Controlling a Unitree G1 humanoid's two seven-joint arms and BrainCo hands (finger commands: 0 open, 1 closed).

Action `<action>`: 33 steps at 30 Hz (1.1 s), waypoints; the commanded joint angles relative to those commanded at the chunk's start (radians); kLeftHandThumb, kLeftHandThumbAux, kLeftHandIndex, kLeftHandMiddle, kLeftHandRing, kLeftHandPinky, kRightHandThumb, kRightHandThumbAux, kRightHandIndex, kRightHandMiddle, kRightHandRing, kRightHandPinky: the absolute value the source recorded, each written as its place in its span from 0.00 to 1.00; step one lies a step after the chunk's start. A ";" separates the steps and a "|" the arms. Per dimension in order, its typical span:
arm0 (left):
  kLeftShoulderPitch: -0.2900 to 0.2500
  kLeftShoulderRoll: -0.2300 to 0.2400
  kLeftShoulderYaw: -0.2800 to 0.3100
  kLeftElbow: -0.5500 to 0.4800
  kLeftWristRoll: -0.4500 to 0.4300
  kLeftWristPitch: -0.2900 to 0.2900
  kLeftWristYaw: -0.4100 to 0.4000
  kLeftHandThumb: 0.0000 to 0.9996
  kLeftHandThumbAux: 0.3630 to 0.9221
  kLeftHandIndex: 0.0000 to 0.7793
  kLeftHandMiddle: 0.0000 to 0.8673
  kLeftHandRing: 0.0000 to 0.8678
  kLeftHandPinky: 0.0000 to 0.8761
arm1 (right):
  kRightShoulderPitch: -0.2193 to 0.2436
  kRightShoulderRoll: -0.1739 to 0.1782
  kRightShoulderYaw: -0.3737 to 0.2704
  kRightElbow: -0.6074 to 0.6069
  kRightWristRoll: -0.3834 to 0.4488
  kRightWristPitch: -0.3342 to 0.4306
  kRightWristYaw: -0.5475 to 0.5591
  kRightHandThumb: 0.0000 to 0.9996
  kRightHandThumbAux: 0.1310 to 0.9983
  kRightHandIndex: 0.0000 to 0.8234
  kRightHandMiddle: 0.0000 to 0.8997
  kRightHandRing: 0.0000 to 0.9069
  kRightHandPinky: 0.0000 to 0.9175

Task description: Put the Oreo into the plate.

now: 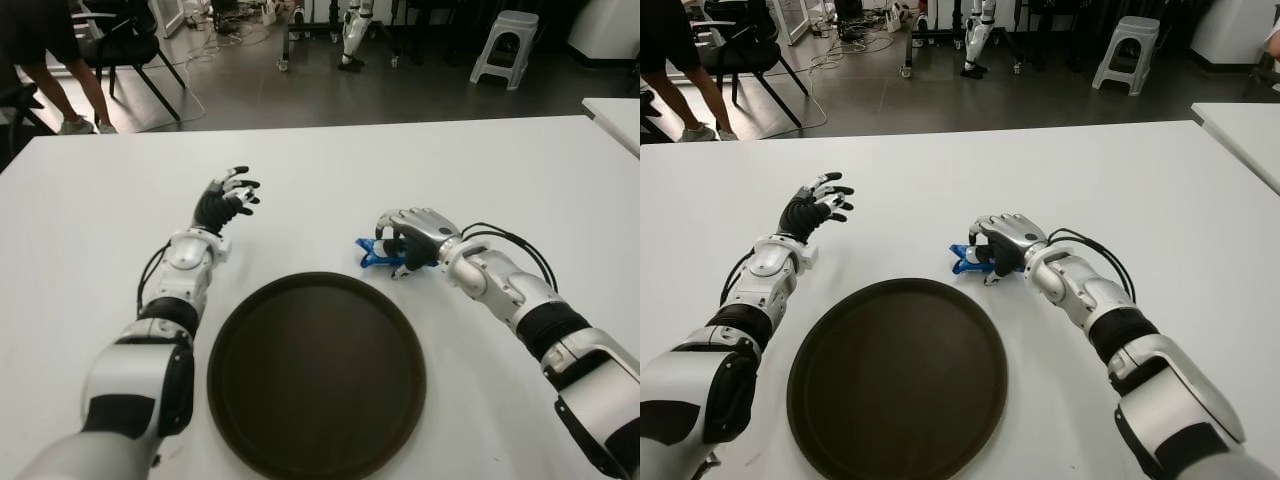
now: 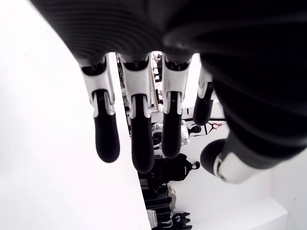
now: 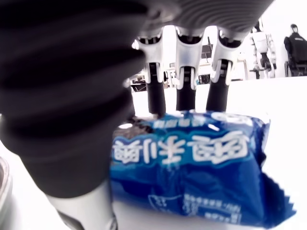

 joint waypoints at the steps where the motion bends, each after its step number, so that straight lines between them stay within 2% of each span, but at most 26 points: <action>1: 0.000 0.000 0.000 0.000 0.000 0.000 0.000 0.19 0.52 0.25 0.37 0.45 0.49 | 0.000 0.001 0.001 0.002 -0.003 0.001 -0.001 0.00 0.90 0.50 0.55 0.55 0.52; 13: 0.001 0.001 0.001 0.000 -0.001 0.001 0.003 0.19 0.52 0.23 0.37 0.45 0.51 | -0.001 0.004 0.006 0.007 -0.013 0.004 -0.029 0.00 0.89 0.54 0.58 0.58 0.54; 19: 0.003 0.002 -0.001 -0.001 0.001 -0.002 0.007 0.19 0.53 0.24 0.37 0.45 0.48 | 0.002 0.006 0.002 -0.003 -0.010 0.022 -0.042 0.00 0.90 0.53 0.58 0.57 0.54; 21: 0.003 0.003 -0.001 -0.001 0.000 -0.002 0.006 0.19 0.54 0.24 0.37 0.45 0.49 | 0.004 0.007 0.000 -0.010 -0.009 0.033 -0.046 0.00 0.89 0.47 0.52 0.53 0.50; 23: 0.004 0.003 -0.001 -0.001 0.000 -0.003 0.006 0.20 0.55 0.24 0.37 0.45 0.50 | 0.004 0.006 0.000 -0.015 -0.014 0.045 -0.058 0.00 0.90 0.46 0.51 0.53 0.50; 33: 0.007 0.005 -0.002 -0.001 0.000 -0.006 0.005 0.21 0.56 0.24 0.36 0.44 0.50 | 0.004 0.012 0.002 -0.018 -0.055 0.094 -0.192 0.02 0.89 0.56 0.63 0.62 0.58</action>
